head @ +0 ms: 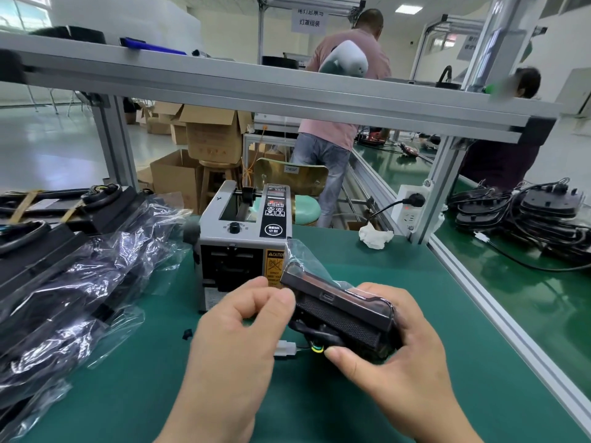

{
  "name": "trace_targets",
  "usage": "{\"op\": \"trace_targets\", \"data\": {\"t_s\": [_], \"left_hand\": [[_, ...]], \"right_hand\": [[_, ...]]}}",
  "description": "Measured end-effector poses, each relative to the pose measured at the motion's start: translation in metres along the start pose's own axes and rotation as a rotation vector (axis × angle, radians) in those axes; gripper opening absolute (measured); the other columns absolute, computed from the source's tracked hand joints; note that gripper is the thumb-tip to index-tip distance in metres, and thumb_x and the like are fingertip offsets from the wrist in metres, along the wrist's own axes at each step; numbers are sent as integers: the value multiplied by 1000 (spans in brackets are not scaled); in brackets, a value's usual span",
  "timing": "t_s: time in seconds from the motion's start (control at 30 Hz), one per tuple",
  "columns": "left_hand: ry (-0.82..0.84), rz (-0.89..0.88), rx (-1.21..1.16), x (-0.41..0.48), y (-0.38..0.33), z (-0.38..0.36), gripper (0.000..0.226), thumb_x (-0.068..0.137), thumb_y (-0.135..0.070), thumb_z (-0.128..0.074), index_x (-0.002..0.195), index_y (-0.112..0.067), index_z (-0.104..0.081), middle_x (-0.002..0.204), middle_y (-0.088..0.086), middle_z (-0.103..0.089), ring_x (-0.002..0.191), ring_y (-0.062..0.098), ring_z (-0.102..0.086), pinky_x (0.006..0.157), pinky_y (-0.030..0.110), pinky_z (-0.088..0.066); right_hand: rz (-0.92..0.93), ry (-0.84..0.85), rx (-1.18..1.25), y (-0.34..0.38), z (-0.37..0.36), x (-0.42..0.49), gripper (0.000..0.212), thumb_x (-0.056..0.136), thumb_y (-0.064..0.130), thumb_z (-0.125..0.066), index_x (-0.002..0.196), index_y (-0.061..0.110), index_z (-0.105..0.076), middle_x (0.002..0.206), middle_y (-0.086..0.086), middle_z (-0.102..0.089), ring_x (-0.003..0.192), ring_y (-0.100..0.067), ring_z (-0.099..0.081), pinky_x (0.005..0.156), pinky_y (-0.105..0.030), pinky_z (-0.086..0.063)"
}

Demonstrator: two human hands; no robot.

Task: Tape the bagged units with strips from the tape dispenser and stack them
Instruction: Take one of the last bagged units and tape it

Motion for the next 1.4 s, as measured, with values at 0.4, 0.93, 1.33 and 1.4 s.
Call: {"op": "trace_targets", "data": {"t_s": [0.4, 0.93, 1.33, 1.4], "left_hand": [[108, 65, -56, -2, 12, -36, 25, 85, -13, -62, 62, -8, -71, 93, 14, -69, 80, 10, -63, 66, 10, -46], [75, 78, 15, 2, 17, -33, 22, 84, -16, -64, 64, -7, -68, 86, 17, -70, 72, 11, -60, 62, 12, -47], [0, 45, 85, 3, 17, -29, 21, 81, -23, -71, 62, -14, -69, 81, 11, -71, 75, 17, -62, 78, 35, -50], [-7, 35, 100, 3, 16, -29, 21, 81, -20, -71, 60, -16, -69, 80, 9, -71, 74, 16, -61, 77, 35, -50]], "right_hand": [[24, -7, -19, 1, -3, -2, 56, 52, 15, -82, 103, 22, -62, 104, 13, -62, 93, -7, -64, 79, -10, -45], [29, -14, 6, 0, -2, -1, 57, 53, 13, -83, 103, 23, -60, 103, 16, -63, 92, -6, -64, 80, -12, -46], [27, -15, -16, -1, -2, -2, 60, 53, 16, -84, 104, 34, -57, 105, 16, -62, 94, -8, -64, 81, -12, -45], [29, -16, -18, -1, -2, -2, 60, 53, 15, -84, 104, 33, -57, 105, 15, -62, 95, -8, -63, 81, -11, -45]]}}
Point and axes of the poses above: each hand's wrist, its own x-axis towards the middle knuckle, its own z-axis out of the back of the hand, y = z × x, the point moved 10 cm from there along x, towards the middle knuckle
